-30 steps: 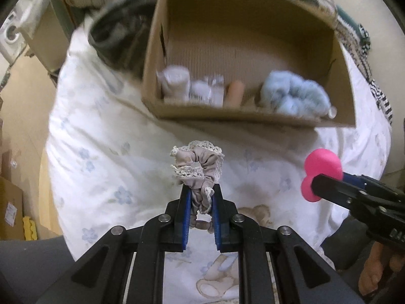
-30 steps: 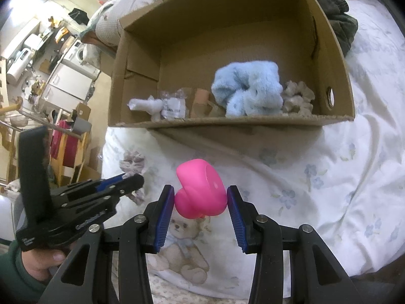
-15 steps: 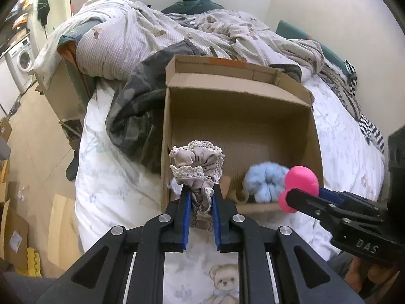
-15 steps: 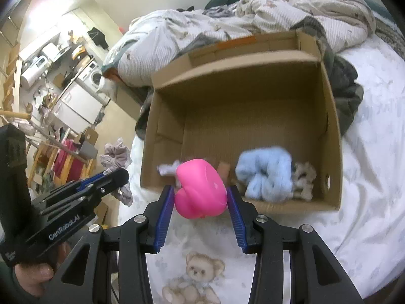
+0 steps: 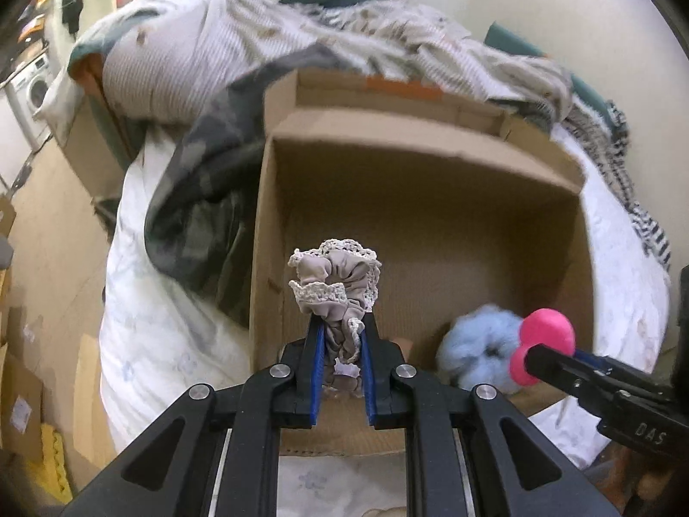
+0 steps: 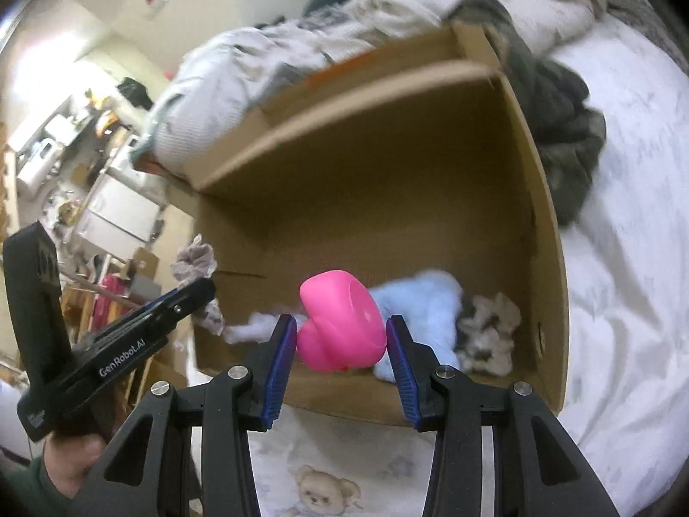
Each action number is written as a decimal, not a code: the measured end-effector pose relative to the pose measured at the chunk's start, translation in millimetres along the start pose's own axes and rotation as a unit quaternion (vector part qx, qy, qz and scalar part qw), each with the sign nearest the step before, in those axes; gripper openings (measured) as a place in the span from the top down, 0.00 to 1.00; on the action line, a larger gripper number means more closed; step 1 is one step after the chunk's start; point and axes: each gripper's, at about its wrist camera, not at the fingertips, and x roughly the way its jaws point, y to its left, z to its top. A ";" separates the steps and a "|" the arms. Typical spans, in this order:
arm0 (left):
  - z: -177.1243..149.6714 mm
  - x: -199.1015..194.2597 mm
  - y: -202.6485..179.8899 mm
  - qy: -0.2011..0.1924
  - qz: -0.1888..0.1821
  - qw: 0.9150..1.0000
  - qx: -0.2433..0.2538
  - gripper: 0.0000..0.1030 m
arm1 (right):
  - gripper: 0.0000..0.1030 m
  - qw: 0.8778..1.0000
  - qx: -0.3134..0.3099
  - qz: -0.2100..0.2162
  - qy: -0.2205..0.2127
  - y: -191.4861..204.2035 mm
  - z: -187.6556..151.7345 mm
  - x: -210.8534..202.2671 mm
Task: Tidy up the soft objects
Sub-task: 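Carry the beige scrunchie with the left tool while the right tool carries the pink sponge into the box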
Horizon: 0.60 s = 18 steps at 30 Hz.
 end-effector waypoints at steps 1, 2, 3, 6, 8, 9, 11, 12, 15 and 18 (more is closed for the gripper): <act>-0.9 2.0 -0.4 0.003 0.000 1.000 0.002 0.87 | 0.56 1.000 -0.004 -0.008 0.005 -0.6 -1.0 3.6; -1.8 4.0 -0.6 0.004 -0.001 1.000 0.005 0.87 | 0.56 1.000 -0.009 -0.013 0.009 -0.8 -2.0 6.5; -2.1 4.9 -0.4 0.003 0.000 1.000 0.007 0.87 | 0.56 1.000 -0.011 -0.014 0.012 -0.7 -2.5 8.9; -2.6 9.0 2.3 0.003 0.005 1.000 0.004 0.87 | 0.56 1.000 -0.017 -0.018 0.019 0.2 -2.5 14.9; -3.3 13.4 2.6 0.012 -0.001 1.000 -0.001 0.87 | 0.56 0.999 -0.015 -0.020 0.023 0.6 -1.2 19.6; -3.4 15.3 1.9 0.016 -0.002 1.000 -0.001 0.87 | 0.56 0.999 -0.015 -0.022 0.026 0.8 -0.3 22.3; -3.4 18.1 0.2 0.019 -0.002 1.000 0.004 0.86 | 0.56 0.999 -0.014 -0.025 0.029 1.2 -0.8 23.5; -3.7 19.7 -1.4 0.020 0.000 1.000 0.008 0.86 | 0.56 0.999 -0.014 -0.026 0.032 1.2 -1.1 24.8; -5.0 23.5 -3.8 0.026 0.001 1.000 0.011 0.86 | 0.56 0.999 -0.011 -0.027 0.037 -0.3 0.4 27.3; -7.4 25.7 -4.3 0.030 0.002 0.999 0.009 0.86 | 0.56 0.999 -0.007 -0.028 0.042 -2.6 -0.3 28.0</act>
